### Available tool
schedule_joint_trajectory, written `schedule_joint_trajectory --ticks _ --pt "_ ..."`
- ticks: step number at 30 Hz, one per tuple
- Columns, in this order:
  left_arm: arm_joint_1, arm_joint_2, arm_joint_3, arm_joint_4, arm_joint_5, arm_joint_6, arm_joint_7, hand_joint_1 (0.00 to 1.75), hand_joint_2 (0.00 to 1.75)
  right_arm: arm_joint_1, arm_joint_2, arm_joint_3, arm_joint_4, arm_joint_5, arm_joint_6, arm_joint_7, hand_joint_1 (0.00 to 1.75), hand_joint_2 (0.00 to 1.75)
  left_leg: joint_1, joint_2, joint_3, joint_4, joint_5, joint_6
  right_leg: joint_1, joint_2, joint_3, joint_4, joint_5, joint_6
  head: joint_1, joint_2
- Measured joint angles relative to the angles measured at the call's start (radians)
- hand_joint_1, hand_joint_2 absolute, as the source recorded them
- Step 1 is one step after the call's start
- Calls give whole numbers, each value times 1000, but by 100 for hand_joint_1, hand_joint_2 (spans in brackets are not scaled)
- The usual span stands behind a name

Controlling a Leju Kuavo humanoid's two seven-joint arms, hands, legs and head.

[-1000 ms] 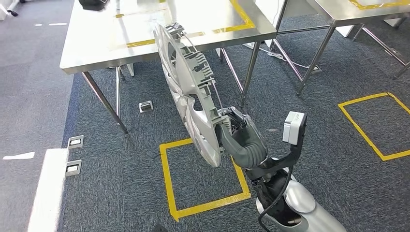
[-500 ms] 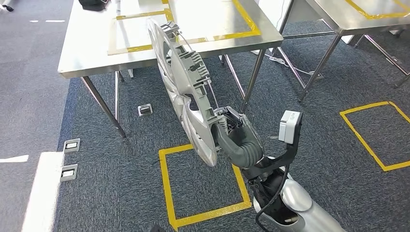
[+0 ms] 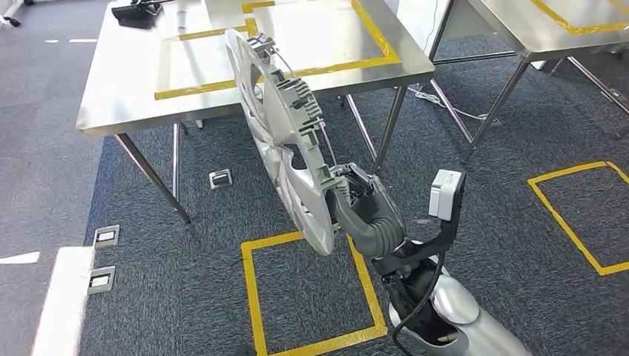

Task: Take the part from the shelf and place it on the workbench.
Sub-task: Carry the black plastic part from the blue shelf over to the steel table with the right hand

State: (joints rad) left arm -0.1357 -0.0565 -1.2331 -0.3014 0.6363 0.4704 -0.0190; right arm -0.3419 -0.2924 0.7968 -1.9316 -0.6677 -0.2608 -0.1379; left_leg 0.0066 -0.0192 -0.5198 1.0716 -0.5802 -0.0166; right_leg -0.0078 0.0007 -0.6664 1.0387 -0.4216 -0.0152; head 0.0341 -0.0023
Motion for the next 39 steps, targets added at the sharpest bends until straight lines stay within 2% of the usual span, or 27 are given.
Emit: schedule_joint_trajectory --ticks 1,3,4,5,6,8,10,12,14,16,18,19,20,21,22,23,24,25,26,29,31,33,34,35,36,37,39 --pt "-1 0 0 0 0 0 0 0 175 0 1 0 1 0 -1 -1 175 175 1 1 -28 49 -11 -3 -2 0 10 -4 -5 -4 -2 0" --pt "0 0 0 0 0 0 0 0 175 0 1 0 4 -2 -2 -3 175 175 2 2 -104 166 -49 -10 -1 0 25 -7 -18 -9 -4 0" --pt "2 1 0 0 0 0 0 0 175 0 1 0 5 -2 -2 -3 175 175 2 2 -139 203 -64 -12 -1 1 34 -6 -26 -9 -4 0" --pt "3 1 0 0 -1 0 0 0 175 0 1 0 7 -2 -3 -4 175 175 2 2 -160 211 -63 -12 -1 2 44 -5 -35 -9 -4 0" --pt "4 1 -1 0 -1 0 1 0 175 0 1 0 8 -2 -4 -5 175 175 2 3 -168 188 -39 -12 -1 3 56 -3 -45 -7 -5 0" --pt "5 1 -1 0 -2 0 1 0 175 -1 1 0 9 -2 -5 -7 175 175 2 4 -153 84 61 -7 -1 3 86 -2 -67 -2 -5 0" --pt "5 1 -1 0 -2 -1 2 0 175 -4 2 0 11 -2 -6 -9 175 175 -3 6 -140 4 122 2 0 2 106 -1 -85 8 -7 0" --pt "5 1 -1 0 -5 -1 4 0 175 -9 3 0 13 0 -11 -13 175 175 -11 7 -138 -15 123 14 0 2 110 -1 -96 21 -7 0" --pt "4 2 -1 0 -8 -2 6 0 175 -15 4 -2 14 4 -21 -18 175 175 -9 6 -129 -23 125 26 -2 1 112 3 -108 33 -5 0" --pt "-1 1 -1 0 -12 -2 8 0 175 -25 6 -4 15 8 -31 -22 175 175 -4 6 -118 -30 120 37 -2 1 84 59 -136 40 -1 0" --pt "-5 0 -2 0 -16 -3 10 0 175 -34 7 -5 20 11 -45 -24 175 175 -4 6 -110 -30 110 45 -3 1 9 182 -176 44 4 0" --pt "-6 0 -2 0 -17 -3 12 0 175 -38 8 -6 24 12 -51 -23 175 175 -4 5 -106 -29 105 46 -3 1 -33 239 -186 45 5 0" --pt "-6 0 -3 0 -18 -5 14 0 175 -42 9 -6 29 12 -58 -23 175 175 -5 4 -101 -29 99 46 -3 1 -64 271 -179 46 6 0" --pt "-6 0 -4 0 -19 -6 16 0 175 -46 10 -7 33 12 -64 -22 175 175 -5 2 -93 -27 91 46 -3 1 -77 267 -151 44 7 0" --pt "-6 -1 -5 0 -20 -9 18 0 175 -51 11 -7 38 12 -69 -21 175 175 -5 1 -82 -26 82 44 -2 1 -73 228 -106 42 8 0" --pt "-6 -1 -5 0 -21 -10 19 0 175 -56 12 -8 42 12 -72 -20 175 175 -5 -1 -71 -26 72 42 -1 1 -56 164 -55 38 8 0" --pt "-6 -2 -6 0 -21 -12 20 0 175 -61 13 -9 47 12 -76 -20 175 175 -6 -2 -62 -24 63 38 2 2 -37 107 -17 34 8 0" --pt "-7 -3 -7 0 -22 -13 21 0 175 -66 15 -9 51 11 -78 -20 175 175 -7 -2 -57 -23 56 33 4 2 -19 61 2 28 7 0" --pt "-8 -4 -8 0 -22 -14 22 0 175 -72 17 -9 55 10 -81 -20 175 175 -7 -2 -56 -23 52 28 6 3 -9 35 3 23 6 0" --pt "-10 -6 -9 0 -25 -18 24 0 175 -84 22 -11 65 5 -89 -20 175 175 -6 -1 -55 -28 43 14 6 6 4 13 -17 9 5 0" --pt "-11 -6 -11 0 -26 -18 25 0 175 -87 25 -12 72 4 -94 -21 175 175 -6 0 -71 9 21 6 2 3 18 0 -21 1 3 0" --pt "-10 -6 -13 0 -26 -18 25 0 175 -89 27 -12 80 4 -97 -21 175 175 -6 1 -131 119 -16 0 0 0 32 -6 -28 -6 1 0" --pt "-9 -5 -15 0 -26 -18 25 0 175 -89 28 -12 83 4 -98 -21 175 175 -5 2 -173 184 -31 -2 0 0 38 -6 -32 -7 1 0" --pt "-8 -5 -16 0 -26 -18 25 0 175 -90 29 -12 87 4 -99 -21 175 175 -4 2 -208 231 -33 -6 0 0 44 -6 -38 -7 0 0" --pt "-7 -5 -17 0 -27 -18 25 0 175 -90 30 -12 91 4 -100 -22 175 175 -2 3 -229 246 -18 -8 -1 1 51 -6 -44 -6 0 0" --pt "-6 -5 -18 0 -27 -18 25 0 175 -90 31 -12 93 4 -101 -22 175 175 0 3 -235 230 14 -10 -2 3 61 -5 -52 -4 0 0" --pt "-6 -5 -18 0 -28 -18 25 0 175 -90 32 -12 95 4 -105 -23 175 175 3 5 -198 115 104 -12 -4 4 86 -4 -71 3 0 0"
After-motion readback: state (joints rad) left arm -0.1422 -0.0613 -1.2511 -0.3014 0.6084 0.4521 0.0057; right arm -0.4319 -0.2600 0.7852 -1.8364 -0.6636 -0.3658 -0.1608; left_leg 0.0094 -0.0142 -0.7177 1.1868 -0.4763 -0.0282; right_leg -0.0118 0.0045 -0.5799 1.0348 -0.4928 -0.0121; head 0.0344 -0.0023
